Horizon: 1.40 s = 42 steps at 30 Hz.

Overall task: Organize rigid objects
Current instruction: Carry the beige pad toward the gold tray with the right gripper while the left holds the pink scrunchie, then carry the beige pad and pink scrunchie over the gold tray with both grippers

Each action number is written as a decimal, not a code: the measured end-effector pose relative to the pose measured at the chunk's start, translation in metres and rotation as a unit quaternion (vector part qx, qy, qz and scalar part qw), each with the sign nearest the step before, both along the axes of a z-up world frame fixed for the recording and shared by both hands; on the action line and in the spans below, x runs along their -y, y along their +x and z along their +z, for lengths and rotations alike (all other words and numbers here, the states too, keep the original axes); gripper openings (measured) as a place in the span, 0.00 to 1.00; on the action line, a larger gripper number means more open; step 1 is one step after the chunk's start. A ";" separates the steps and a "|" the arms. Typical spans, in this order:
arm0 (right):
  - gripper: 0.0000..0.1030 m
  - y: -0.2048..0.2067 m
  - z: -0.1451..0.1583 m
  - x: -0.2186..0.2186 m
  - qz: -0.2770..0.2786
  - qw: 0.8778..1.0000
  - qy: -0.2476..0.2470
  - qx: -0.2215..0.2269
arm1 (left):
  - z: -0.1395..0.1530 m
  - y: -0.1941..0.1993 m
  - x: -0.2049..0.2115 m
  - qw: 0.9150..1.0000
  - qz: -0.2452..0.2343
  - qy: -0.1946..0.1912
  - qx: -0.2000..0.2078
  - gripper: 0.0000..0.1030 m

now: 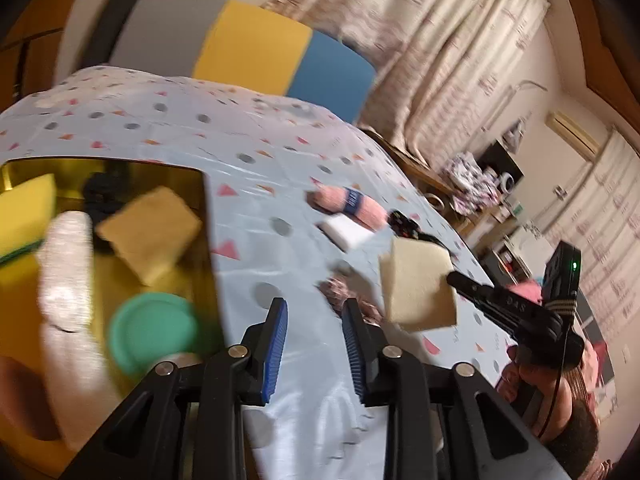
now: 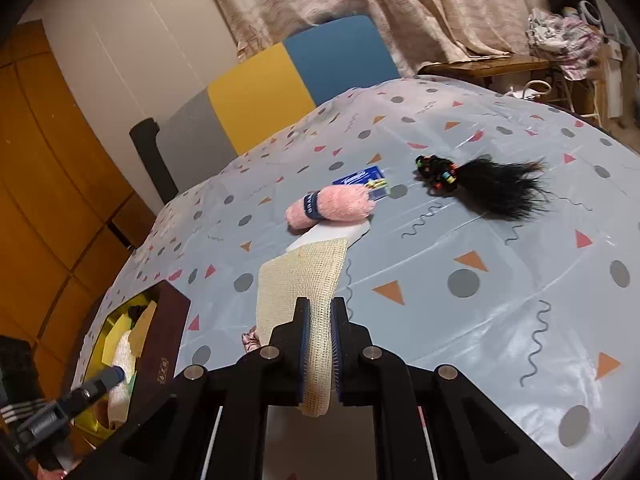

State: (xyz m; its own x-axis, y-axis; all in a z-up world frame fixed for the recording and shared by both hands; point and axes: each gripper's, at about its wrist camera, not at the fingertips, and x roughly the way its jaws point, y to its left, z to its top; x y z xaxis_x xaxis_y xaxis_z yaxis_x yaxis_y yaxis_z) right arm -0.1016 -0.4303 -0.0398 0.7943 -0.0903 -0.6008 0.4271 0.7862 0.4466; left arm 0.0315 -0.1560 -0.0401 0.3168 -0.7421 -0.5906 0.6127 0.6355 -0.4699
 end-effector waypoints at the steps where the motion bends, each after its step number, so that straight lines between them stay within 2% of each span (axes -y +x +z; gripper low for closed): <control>1: 0.10 -0.005 0.002 0.002 -0.007 1.000 0.000 0.003 | 0.000 -0.005 0.012 1.000 -0.020 -0.001 -0.003 0.32; 3: 0.10 -0.015 0.004 0.007 -0.017 1.000 -0.003 0.005 | -0.001 -0.010 0.034 0.999 -0.047 0.000 -0.009 0.44; 5: 0.10 -0.025 0.005 0.014 -0.028 1.000 -0.002 0.007 | -0.008 -0.011 0.061 0.997 -0.069 0.013 -0.015 0.48; 10: 0.10 -0.050 0.002 0.031 -0.050 0.999 0.009 0.010 | -0.040 -0.004 0.126 0.992 -0.085 0.082 -0.032 0.48; 12: 0.10 -0.057 0.000 0.037 -0.056 0.998 0.015 0.013 | -0.054 -0.001 0.148 0.989 -0.079 0.118 -0.027 0.49; 14: 0.10 -0.062 -0.003 0.041 -0.060 0.998 0.021 0.014 | -0.059 -0.001 0.157 0.988 -0.084 0.132 -0.016 0.49; 16: 0.10 -0.063 -0.006 0.043 -0.060 0.998 0.029 0.014 | -0.062 -0.001 0.160 0.986 -0.076 0.148 0.003 0.41; 17: 0.10 -0.063 -0.007 0.043 -0.059 0.998 0.032 0.015 | -0.064 0.000 0.159 0.986 -0.078 0.144 0.001 0.24; 18: 0.10 -0.063 -0.008 0.043 -0.059 0.998 0.034 0.015 | -0.064 0.001 0.157 0.987 -0.081 0.142 -0.002 0.22; 20: 0.10 -0.061 -0.009 0.041 -0.055 0.998 0.038 0.017 | -0.063 0.002 0.150 0.986 -0.079 0.144 0.002 0.20; 23: 0.10 -0.054 -0.009 0.034 -0.047 0.998 0.039 0.019 | -0.052 0.003 0.134 0.990 -0.076 0.119 0.002 0.13; 27: 0.10 -0.045 -0.003 0.023 -0.033 0.998 0.042 0.028 | -0.031 -0.001 0.110 0.993 -0.072 0.089 0.013 0.12; 30: 0.10 -0.038 0.003 0.015 -0.028 0.999 0.031 0.027 | -0.027 0.000 0.108 0.993 -0.080 0.090 0.018 0.12; 31: 0.10 -0.037 0.005 0.014 -0.029 0.999 0.031 0.028 | -0.028 -0.001 0.109 0.992 -0.082 0.091 0.018 0.13; 32: 0.10 -0.037 0.006 0.013 -0.029 0.999 0.030 0.029 | -0.030 0.000 0.113 0.992 -0.083 0.092 0.013 0.21; 33: 0.10 -0.037 0.007 0.012 -0.030 0.999 0.025 0.029 | -0.034 0.001 0.119 0.992 -0.086 0.092 0.003 0.37; 34: 0.10 -0.039 0.008 0.011 -0.032 0.999 0.020 0.027 | -0.038 0.002 0.125 0.991 -0.089 0.096 -0.004 0.43; 35: 0.10 -0.040 0.009 0.011 -0.034 0.999 0.017 0.026 | -0.042 0.002 0.132 0.990 -0.092 0.106 -0.003 0.47; 38: 0.10 -0.050 0.010 0.018 -0.045 0.998 0.019 0.026 | -0.059 0.002 0.158 0.982 -0.100 0.159 0.014 0.47; 40: 0.10 -0.055 0.009 0.023 -0.050 0.998 0.022 0.025 | -0.068 0.002 0.168 0.979 -0.107 0.174 0.018 0.46; 41: 0.10 -0.058 0.008 0.027 -0.055 0.998 0.024 0.025 | -0.066 0.001 0.169 0.979 -0.108 0.170 0.033 0.41; 42: 0.10 -0.059 0.007 0.029 -0.058 0.998 0.026 0.025 | -0.067 0.001 0.169 0.979 -0.112 0.169 0.033 0.23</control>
State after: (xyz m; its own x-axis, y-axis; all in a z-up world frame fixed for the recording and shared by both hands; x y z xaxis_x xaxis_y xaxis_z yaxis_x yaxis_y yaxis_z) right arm -0.1608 -0.4595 -0.0327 0.8092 -0.1521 -0.5675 0.4899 0.7078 0.5089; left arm 0.0322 -0.3255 -0.1066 0.2142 -0.5632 -0.7981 0.7765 0.5939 -0.2107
